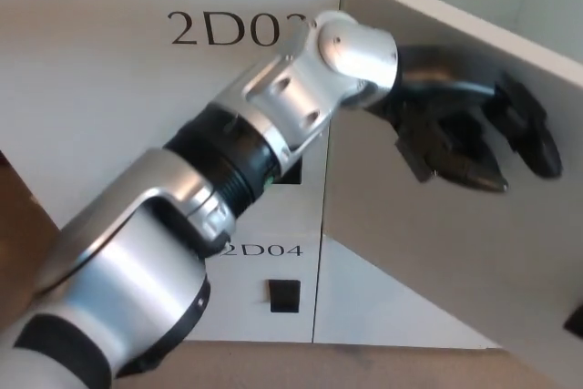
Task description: The robot walks towards an open cabinet and lifts its left hand to push the door towards the right to close it.
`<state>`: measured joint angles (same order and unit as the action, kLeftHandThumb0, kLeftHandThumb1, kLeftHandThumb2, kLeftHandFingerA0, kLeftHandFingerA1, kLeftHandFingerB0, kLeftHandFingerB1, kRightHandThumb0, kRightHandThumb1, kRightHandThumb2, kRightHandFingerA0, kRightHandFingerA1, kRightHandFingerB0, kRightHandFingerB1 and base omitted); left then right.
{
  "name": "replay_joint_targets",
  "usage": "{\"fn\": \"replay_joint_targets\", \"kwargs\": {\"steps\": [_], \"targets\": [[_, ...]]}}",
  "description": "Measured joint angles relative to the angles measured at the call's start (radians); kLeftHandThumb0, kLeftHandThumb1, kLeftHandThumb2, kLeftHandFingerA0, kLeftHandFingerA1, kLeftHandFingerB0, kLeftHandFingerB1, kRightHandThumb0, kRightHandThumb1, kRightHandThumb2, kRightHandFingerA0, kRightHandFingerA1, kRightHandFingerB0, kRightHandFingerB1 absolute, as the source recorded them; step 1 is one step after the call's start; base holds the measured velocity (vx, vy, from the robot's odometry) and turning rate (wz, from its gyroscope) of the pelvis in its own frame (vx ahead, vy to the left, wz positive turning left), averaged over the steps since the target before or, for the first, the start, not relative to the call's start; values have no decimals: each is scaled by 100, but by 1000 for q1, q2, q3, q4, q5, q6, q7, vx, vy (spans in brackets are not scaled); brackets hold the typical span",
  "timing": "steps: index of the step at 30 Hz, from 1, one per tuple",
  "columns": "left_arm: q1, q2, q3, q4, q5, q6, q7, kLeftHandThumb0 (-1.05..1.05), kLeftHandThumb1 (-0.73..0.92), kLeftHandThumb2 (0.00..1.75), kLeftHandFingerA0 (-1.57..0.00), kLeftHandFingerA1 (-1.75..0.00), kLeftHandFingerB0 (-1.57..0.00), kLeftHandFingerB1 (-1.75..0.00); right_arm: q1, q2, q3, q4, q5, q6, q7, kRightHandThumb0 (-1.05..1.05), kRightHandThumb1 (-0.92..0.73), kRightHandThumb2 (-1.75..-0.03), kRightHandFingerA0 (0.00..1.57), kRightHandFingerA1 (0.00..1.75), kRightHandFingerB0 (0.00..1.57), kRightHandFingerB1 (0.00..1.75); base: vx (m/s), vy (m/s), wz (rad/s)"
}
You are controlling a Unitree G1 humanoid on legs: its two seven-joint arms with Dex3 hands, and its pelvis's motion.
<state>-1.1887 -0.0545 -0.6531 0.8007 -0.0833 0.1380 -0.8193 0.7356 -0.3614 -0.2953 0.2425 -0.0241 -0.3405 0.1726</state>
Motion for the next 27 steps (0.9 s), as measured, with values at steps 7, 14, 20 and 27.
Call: {"fn": "replay_joint_targets", "kwargs": {"steps": [7,14,20,27], "targets": [[-76,24,28,130,6,0,47,-61,67,60,-8,-30,-8,-26,20,0,-12,-24,0,-4,0,-38,-70,-60,74,44,62,41,0,0,0],[-110,71,75,218,1,-1,81,-62,46,83,0,-41,0,-31,24,0,-36,-37,0,-7,0,-38,-71,-61,75,50,61,44,0,0,0],[-109,96,115,269,-5,-15,81,-59,63,61,-16,-30,-9,-22,25,0,-48,-54,0,-15,2,-41,-66,-62,71,49,60,44,0,0,0],[-68,138,176,294,-11,-58,80,-63,67,61,-22,-31,-16,-27,30,0,-65,-82,13,-28,16,-38,-68,-61,72,49,59,43,0,0,0]]}}
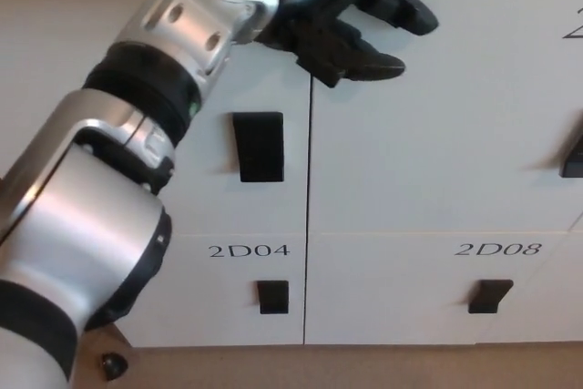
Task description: The robot walks towards an open cabinet and lifts its left hand to push the door towards the right to close it.
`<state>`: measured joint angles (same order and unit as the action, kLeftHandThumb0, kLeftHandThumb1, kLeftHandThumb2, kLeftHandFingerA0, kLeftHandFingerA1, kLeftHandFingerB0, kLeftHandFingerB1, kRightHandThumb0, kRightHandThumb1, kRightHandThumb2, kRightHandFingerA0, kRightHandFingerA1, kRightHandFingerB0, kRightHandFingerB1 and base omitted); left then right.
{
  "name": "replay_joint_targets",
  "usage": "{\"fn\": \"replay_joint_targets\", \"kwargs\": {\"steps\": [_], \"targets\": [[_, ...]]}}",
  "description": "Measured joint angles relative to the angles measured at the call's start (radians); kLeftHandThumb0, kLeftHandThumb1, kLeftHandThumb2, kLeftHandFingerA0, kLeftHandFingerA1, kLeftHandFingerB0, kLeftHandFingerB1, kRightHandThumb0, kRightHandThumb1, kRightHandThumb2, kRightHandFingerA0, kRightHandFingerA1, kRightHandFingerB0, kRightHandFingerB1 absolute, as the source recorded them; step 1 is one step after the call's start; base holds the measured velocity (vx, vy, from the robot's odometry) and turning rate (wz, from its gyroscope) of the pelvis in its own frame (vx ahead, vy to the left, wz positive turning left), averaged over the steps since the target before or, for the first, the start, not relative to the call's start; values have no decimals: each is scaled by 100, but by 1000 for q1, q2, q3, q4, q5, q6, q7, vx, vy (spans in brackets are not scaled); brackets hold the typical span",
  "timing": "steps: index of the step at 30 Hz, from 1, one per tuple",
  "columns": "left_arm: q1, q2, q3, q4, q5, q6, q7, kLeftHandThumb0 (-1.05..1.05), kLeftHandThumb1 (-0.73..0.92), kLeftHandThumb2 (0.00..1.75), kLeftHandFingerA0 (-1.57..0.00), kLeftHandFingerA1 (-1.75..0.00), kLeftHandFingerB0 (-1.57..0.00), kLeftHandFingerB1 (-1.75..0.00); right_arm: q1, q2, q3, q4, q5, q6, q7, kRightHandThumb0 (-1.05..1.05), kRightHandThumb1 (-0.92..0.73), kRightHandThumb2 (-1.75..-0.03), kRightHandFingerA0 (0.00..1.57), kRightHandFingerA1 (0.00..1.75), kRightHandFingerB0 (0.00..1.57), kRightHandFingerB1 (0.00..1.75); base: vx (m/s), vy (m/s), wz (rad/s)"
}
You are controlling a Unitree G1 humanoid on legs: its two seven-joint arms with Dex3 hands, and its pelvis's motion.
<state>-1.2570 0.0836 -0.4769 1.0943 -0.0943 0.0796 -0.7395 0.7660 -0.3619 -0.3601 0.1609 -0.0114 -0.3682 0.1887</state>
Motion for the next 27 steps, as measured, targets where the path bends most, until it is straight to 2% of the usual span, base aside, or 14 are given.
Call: {"fn": "replay_joint_targets", "kwargs": {"steps": [4,8,9,13,15,16,20,21,22,23,25,26,27], "targets": [[69,46,35,-54,1,-29,-2,-67,68,60,-34,-33,-28,-30,5,0,-3,-24,11,-4,9,-32,-69,-61,81,56,62,45,0,0,0],[159,91,51,-192,1,-36,-7,-66,68,61,-36,-33,-29,-30,-1,0,-1,-47,15,-4,13,-31,-71,-61,75,50,60,44,0,0,0],[179,97,53,-222,1,-35,-8,-68,54,94,-36,-51,-16,-41,-7,0,0,-50,15,-4,13,-32,-71,-62,67,45,57,42,0,0,0],[269,121,53,-348,-4,-31,-12,-67,54,96,-42,-54,-21,-42,-51,1,11,-66,14,-3,15,-36,-69,-61,69,45,60,41,0,0,0],[313,132,52,-402,-8,-30,-16,-67,54,96,-42,-54,-21,-42,-74,1,21,-77,14,-1,15,-36,-69,-61,69,45,60,41,0,0,0],[342,141,51,-436,-9,-29,-19,-71,71,62,-47,-37,-38,-32,-91,2,29,-83,13,0,15,-33,-69,-60,68,46,59,42,0,0,0],[442,176,48,-554,-16,-26,-30,-69,69,62,-48,-39,-42,-34,-146,5,54,-100,12,5,16,-32,-69,-60,68,47,59,43,0,0,0],[471,188,47,-585,-20,-26,-33,-62,54,97,-47,-57,-26,-45,-162,6,61,-103,12,6,17,-31,-70,-59,71,48,62,44,0,0,0],[475,190,47,-590,-20,-26,-34,-62,54,97,-47,-57,-26,-45,-165,6,63,-104,12,6,17,-31,-70,-59,71,48,62,44,0,0,0],[508,203,47,-622,-25,-26,-39,-75,64,68,-51,-41,-42,-37,-182,7,73,-106,11,8,18,-34,-69,-60,68,49,59,44,0,0,0],[590,238,47,-692,-36,-25,-52,-75,64,68,-51,-41,-42,-37,-228,12,96,-111,9,15,20,-34,-69,-60,68,49,59,44,0,0,0],[622,252,47,-718,-40,-26,-57,-69,67,61,-54,-39,-49,-36,-246,14,106,-111,8,18,20,-33,-70,-60,67,49,59,45,0,0,0],[658,270,47,-744,-44,-25,-63,-69,67,61,-54,-39,-49,-36,-265,16,117,-111,6,22,21,-33,-70,-60,67,49,59,45,0,0,0]]}}
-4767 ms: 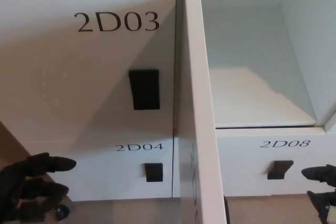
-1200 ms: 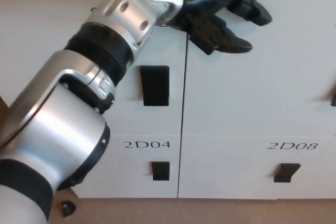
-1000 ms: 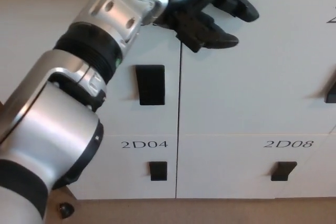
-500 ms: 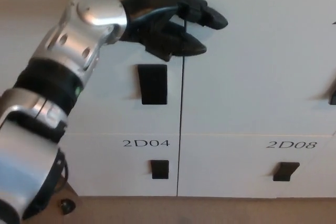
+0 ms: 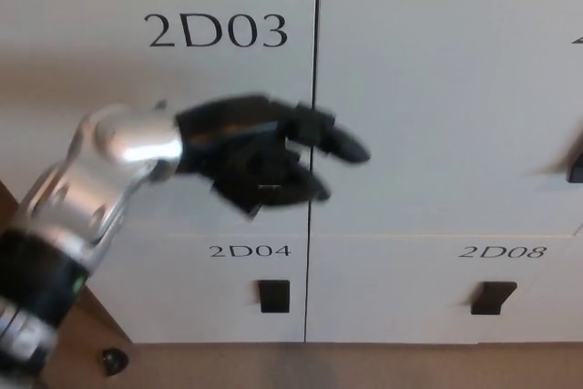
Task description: The robot walks towards an open cabinet and lifts its left hand to push the door towards the right to close it.
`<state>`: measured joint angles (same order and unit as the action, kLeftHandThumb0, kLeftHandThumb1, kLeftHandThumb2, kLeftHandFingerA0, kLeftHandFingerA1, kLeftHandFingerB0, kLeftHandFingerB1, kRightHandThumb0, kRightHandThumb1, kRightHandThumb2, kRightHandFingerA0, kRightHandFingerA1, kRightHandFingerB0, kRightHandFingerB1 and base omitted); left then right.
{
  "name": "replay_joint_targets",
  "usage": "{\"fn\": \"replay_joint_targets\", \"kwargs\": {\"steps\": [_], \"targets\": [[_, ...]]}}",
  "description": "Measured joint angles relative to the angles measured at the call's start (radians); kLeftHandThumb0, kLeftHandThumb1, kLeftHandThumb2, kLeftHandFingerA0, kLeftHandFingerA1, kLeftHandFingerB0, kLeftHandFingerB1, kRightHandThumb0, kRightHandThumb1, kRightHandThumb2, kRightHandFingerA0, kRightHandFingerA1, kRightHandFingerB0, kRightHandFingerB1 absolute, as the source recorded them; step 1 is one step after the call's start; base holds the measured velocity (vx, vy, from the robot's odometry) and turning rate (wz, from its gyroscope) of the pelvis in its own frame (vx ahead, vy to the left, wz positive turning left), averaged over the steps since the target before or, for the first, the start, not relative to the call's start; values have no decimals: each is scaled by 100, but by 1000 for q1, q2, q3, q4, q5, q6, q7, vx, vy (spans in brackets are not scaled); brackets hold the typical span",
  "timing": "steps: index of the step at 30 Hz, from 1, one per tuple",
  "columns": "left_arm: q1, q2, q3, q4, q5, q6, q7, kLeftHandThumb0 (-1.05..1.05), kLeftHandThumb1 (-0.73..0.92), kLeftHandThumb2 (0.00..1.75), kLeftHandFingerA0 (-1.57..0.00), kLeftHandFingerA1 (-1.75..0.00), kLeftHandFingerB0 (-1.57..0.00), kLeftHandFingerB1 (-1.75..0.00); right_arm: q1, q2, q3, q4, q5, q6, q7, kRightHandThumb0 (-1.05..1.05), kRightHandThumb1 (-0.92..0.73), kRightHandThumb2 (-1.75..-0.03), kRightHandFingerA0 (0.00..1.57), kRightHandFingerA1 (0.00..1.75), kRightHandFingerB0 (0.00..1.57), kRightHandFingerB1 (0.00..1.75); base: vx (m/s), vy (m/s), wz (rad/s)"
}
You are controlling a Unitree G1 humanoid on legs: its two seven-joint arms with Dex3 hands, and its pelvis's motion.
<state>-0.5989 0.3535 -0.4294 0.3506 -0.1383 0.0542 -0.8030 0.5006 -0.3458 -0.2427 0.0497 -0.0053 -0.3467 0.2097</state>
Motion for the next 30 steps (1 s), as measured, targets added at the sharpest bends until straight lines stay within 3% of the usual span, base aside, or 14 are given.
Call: {"fn": "replay_joint_targets", "kwargs": {"steps": [6,7,8,9,16,30], "targets": [[258,109,20,-131,-27,-2,-42,-58,64,60,-64,-42,-53,-39,-153,22,77,9,-17,34,6,-32,-70,-60,65,50,60,46,0,0,0],[258,109,20,-131,-27,-2,-42,-51,50,91,-71,-64,-47,-53,-153,22,77,9,-17,34,6,-30,-71,-61,65,49,59,46,0,0,0],[313,123,30,-142,-33,-3,-49,-51,50,91,-71,-64,-47,-53,-188,29,93,18,-22,43,7,-30,-71,-61,65,49,59,46,0,0,0],[365,133,43,-151,-39,-4,-56,-48,62,59,-81,-46,-68,-43,-219,33,109,27,-27,52,8,-30,-71,-61,65,48,60,46,0,0,0],[596,100,228,-58,-75,-17,-6,-43,64,60,-83,-51,-67,-47,-377,78,190,175,-51,119,7,-33,-74,-61,64,47,55,43,0,0,0],[617,62,451,245,-77,-48,183,-39,64,59,-82,-49,-68,-47,-454,84,215,406,-79,163,-7,-33,-69,-61,65,46,55,42,0,0,0]]}}
